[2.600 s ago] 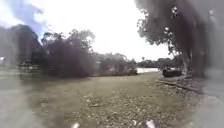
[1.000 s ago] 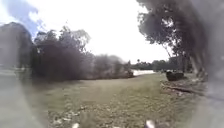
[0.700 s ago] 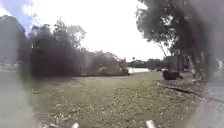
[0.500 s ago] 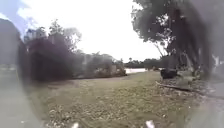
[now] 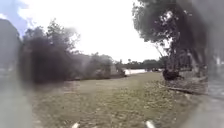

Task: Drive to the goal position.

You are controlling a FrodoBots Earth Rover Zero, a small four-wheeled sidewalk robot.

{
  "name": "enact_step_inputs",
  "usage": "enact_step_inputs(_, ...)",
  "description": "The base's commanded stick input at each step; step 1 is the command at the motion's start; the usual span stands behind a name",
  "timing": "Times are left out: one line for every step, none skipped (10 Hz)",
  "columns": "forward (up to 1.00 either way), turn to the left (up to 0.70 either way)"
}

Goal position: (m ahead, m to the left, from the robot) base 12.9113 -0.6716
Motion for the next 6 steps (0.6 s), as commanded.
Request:
enact_step_inputs(0.70, -0.29)
enact_step_inputs(0.70, -0.29)
enact_step_inputs(0.70, -0.29)
enact_step_inputs(0.70, -0.29)
enact_step_inputs(0.70, -0.28)
enact_step_inputs(0.70, -0.28)
